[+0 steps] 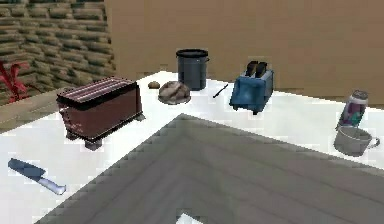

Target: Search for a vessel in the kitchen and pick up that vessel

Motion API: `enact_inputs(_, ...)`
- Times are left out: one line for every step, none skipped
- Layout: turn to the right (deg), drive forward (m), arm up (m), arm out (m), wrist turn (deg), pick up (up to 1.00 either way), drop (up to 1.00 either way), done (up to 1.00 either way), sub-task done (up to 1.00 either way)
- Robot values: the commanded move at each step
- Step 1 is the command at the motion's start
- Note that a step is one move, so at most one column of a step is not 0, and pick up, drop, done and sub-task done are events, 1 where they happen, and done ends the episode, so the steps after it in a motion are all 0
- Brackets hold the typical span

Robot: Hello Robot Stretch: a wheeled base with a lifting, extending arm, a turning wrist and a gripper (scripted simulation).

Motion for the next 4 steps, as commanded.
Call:
enact_inputs(39.0,0.00,0.00,0.00,0.0,0.00,0.00,0.00,0.00)
enact_inputs(0.0,0.60,0.00,0.00,0.0,0.00,0.00,0.00,0.00)
enact_inputs(-45.0,0.00,0.00,0.00,0.0,0.00,0.00,0.00,0.00)
enact_inputs(-30.0,0.00,0.00,0.00,0.0,0.00,0.00,0.00,0.00)
